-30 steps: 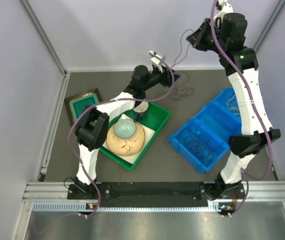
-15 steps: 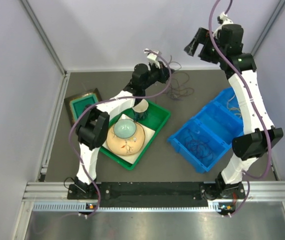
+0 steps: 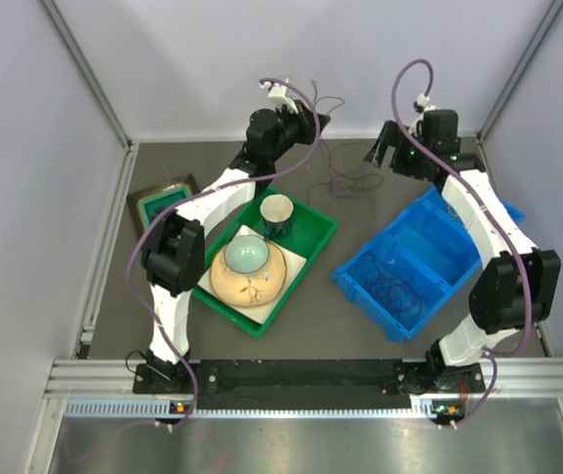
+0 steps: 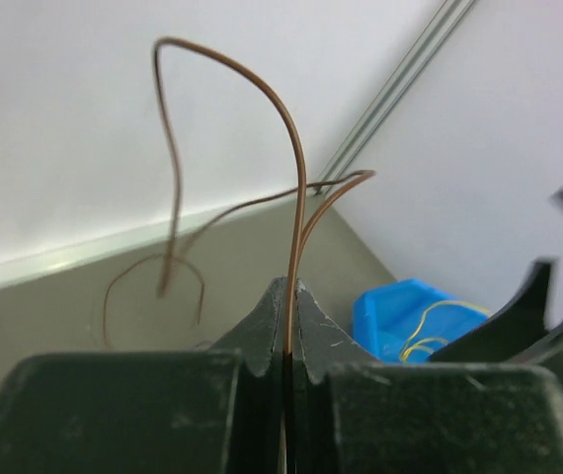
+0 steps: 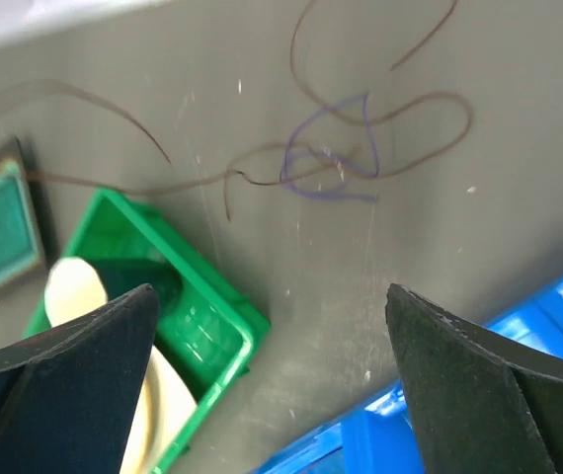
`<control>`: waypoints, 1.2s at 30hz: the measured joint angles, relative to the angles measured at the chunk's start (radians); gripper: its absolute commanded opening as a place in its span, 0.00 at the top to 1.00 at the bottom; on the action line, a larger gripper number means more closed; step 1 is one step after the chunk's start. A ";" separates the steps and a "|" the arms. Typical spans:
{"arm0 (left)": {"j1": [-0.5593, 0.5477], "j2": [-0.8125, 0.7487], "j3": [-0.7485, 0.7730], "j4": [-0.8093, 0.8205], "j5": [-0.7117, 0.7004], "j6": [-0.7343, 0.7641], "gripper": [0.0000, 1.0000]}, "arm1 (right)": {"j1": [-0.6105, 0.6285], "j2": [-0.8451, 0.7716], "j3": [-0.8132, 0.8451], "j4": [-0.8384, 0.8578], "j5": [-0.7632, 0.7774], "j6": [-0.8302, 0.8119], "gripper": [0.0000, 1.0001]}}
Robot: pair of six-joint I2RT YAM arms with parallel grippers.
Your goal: Untangle the cables
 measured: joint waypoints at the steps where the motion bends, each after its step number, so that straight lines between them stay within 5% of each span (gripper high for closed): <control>1: 0.000 -0.007 0.008 0.000 -0.003 -0.008 1.00 | 0.008 0.000 -0.034 0.023 -0.005 -0.010 0.03; 14: -0.001 -0.027 0.068 -0.006 -0.006 -0.047 1.00 | 0.187 0.027 -0.100 0.311 0.039 -0.145 0.04; 23: -0.001 -0.027 0.068 -0.007 -0.006 -0.067 1.00 | 0.196 0.235 -0.079 0.462 0.085 -0.142 0.15; 28: -0.001 -0.027 0.068 -0.006 -0.006 -0.084 1.00 | 0.226 0.338 -0.022 0.493 0.134 -0.125 0.56; 29: -0.001 -0.027 0.068 -0.007 -0.006 -0.085 1.00 | 0.229 0.355 -0.002 0.495 0.142 -0.111 0.72; 30: -0.001 -0.027 0.068 -0.007 -0.006 -0.088 1.00 | 0.231 0.367 0.014 0.499 0.146 -0.107 1.00; 36: 0.000 -0.031 0.068 -0.010 -0.006 -0.088 1.00 | 0.234 0.374 0.089 0.521 0.182 -0.079 1.00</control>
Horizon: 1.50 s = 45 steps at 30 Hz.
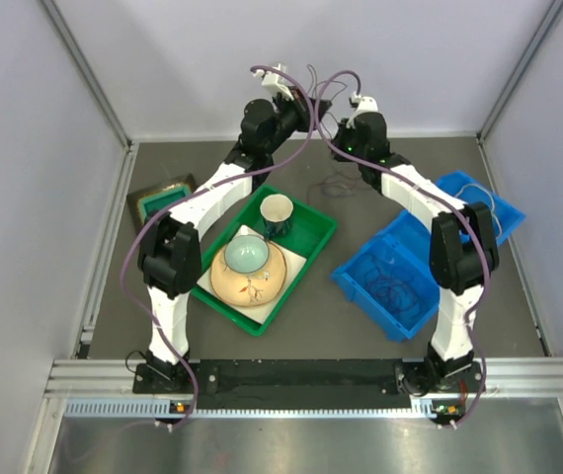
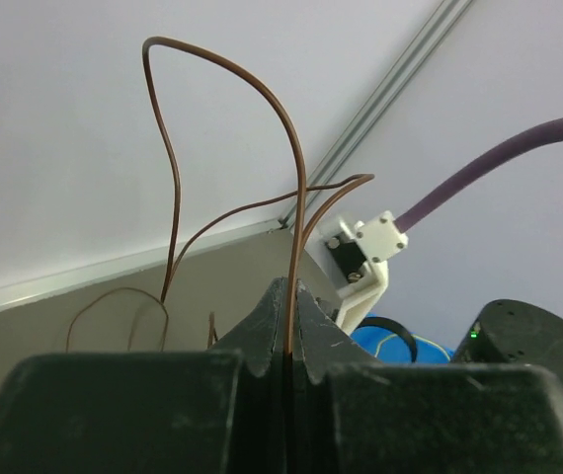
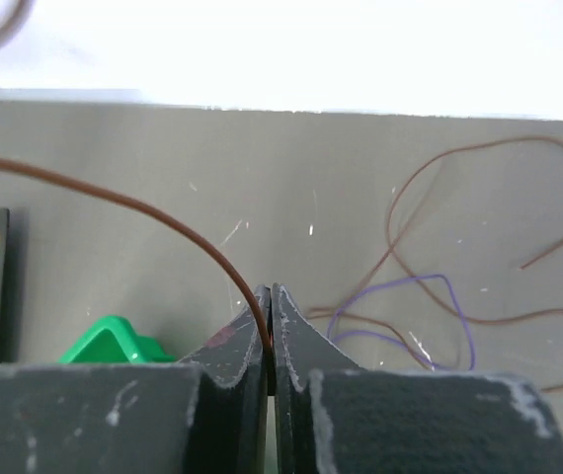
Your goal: Untangle the cables
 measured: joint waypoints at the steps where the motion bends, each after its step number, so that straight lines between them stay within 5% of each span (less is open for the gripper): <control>1: 0.002 -0.003 0.000 -0.001 0.000 0.000 1.00 | 0.000 -0.013 -0.004 0.000 0.006 -0.001 1.00; 13: 0.047 -0.059 -0.013 -0.002 -0.008 -0.030 1.00 | -0.021 -0.427 -0.195 0.081 0.062 -0.010 1.00; 21: 0.050 -0.072 -0.032 -0.002 0.016 -0.053 1.00 | -0.042 -0.562 -0.272 0.100 0.073 0.009 1.00; 25: 0.046 -0.072 -0.034 0.005 0.052 -0.089 1.00 | -0.056 -0.576 -0.279 0.045 0.058 0.021 0.27; 28: 0.045 -0.072 -0.033 0.006 0.079 -0.116 1.00 | -0.071 -0.565 -0.256 -0.044 0.016 0.005 0.13; 36: 0.040 -0.072 -0.033 0.005 0.110 -0.143 1.00 | -0.067 -0.517 -0.312 -0.053 -0.094 -0.026 0.18; 45: 0.032 -0.087 -0.033 0.004 0.117 -0.146 1.00 | 0.008 -0.443 -0.501 0.262 -0.150 -0.139 0.22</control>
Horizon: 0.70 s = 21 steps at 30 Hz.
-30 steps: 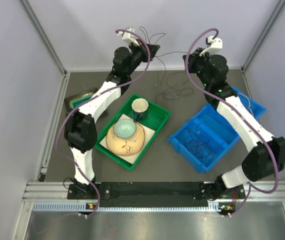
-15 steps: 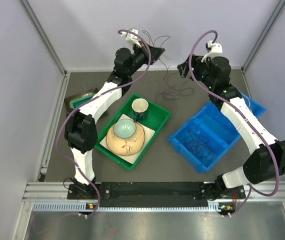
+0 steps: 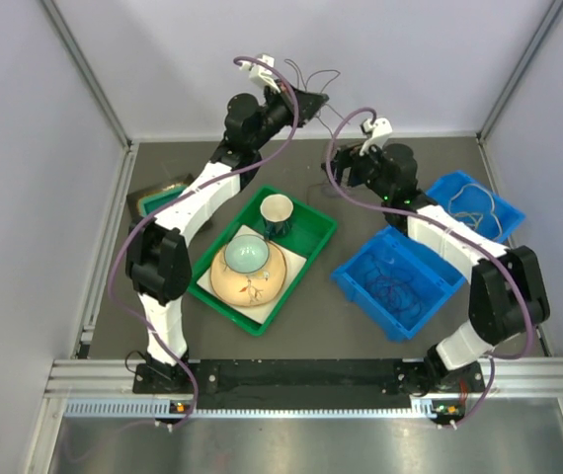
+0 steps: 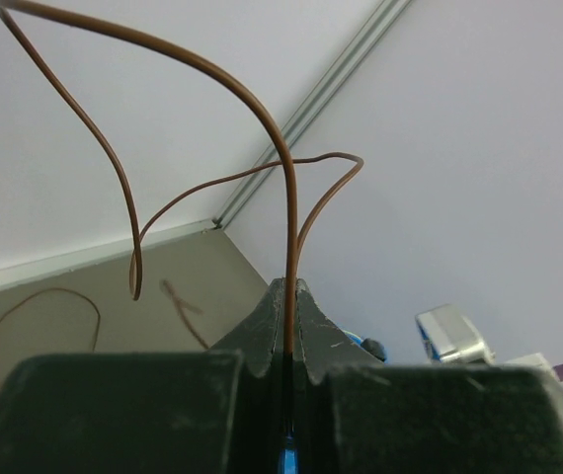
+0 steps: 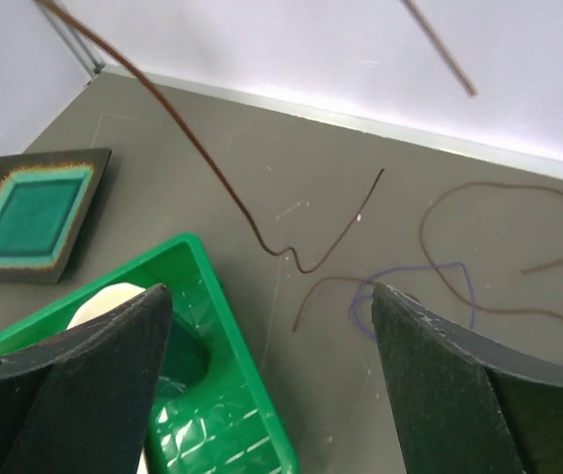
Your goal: Untangle the cables
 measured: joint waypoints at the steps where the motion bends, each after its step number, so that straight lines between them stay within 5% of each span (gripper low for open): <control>1: -0.001 -0.003 0.000 0.000 0.000 0.000 1.00 | 0.008 0.019 0.001 0.026 0.002 -0.011 0.23; 5: -0.003 -0.017 0.000 0.000 0.001 -0.003 1.00 | 0.027 0.097 0.011 0.119 0.030 -0.016 0.41; 7: -0.003 -0.022 0.000 0.000 0.000 -0.003 1.00 | 0.028 0.132 0.030 0.147 0.050 -0.009 0.88; 8: -0.003 -0.024 0.000 0.000 0.000 -0.003 1.00 | 0.029 0.152 0.045 0.158 0.059 -0.005 1.00; 15: -0.003 -0.039 0.000 -0.007 -0.001 0.005 1.00 | 0.030 0.172 0.086 0.209 0.130 0.058 1.00; 21: -0.003 -0.043 0.000 -0.008 0.002 0.004 1.00 | 0.029 -0.012 -0.011 0.211 0.186 0.058 1.00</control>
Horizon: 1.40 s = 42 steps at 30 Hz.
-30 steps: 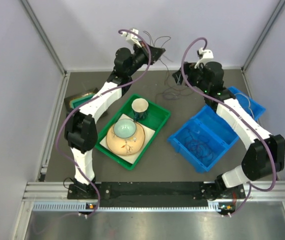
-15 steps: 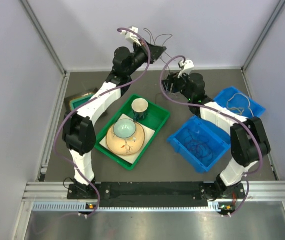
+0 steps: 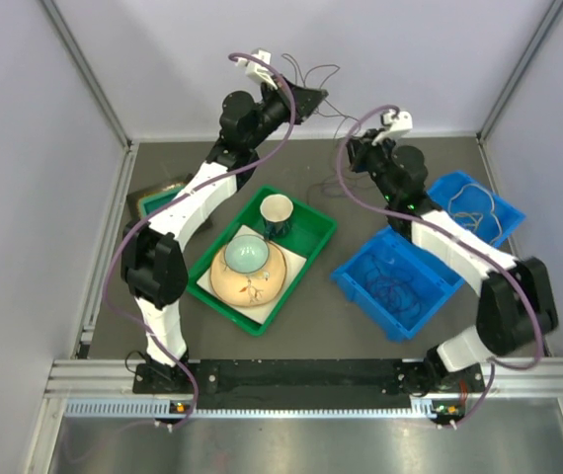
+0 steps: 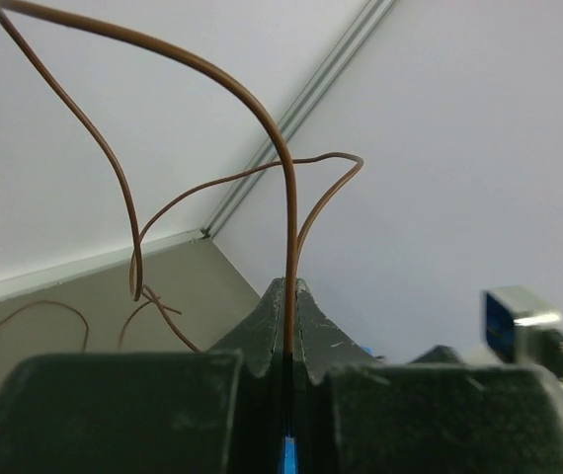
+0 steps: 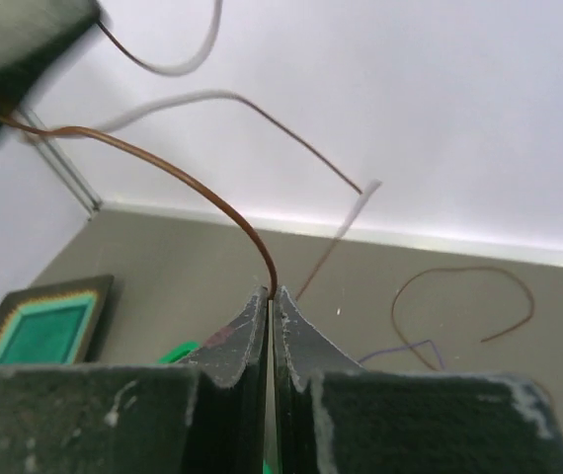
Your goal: Untangle the cables
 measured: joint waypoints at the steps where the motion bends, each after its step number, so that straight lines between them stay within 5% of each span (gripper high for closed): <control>1: 0.000 0.000 0.000 0.000 0.002 -0.004 1.00 | 0.000 -0.037 -0.017 -0.001 0.004 -0.001 1.00; 10: -0.035 -0.011 -0.048 0.000 0.069 -0.023 1.00 | -0.034 -0.521 -0.179 -0.121 0.075 -0.001 1.00; 22: -0.264 -0.055 -0.185 -0.076 0.108 0.096 1.00 | -0.066 -0.909 -0.249 -0.543 0.154 -0.016 1.00; 31: -0.386 0.142 -0.021 -0.156 0.141 0.150 1.00 | -0.164 -0.926 -0.290 -0.699 0.176 0.031 1.00; 42: -0.449 0.389 0.139 -0.290 0.159 0.171 1.00 | -0.495 -0.801 -0.316 -0.819 0.011 0.167 1.00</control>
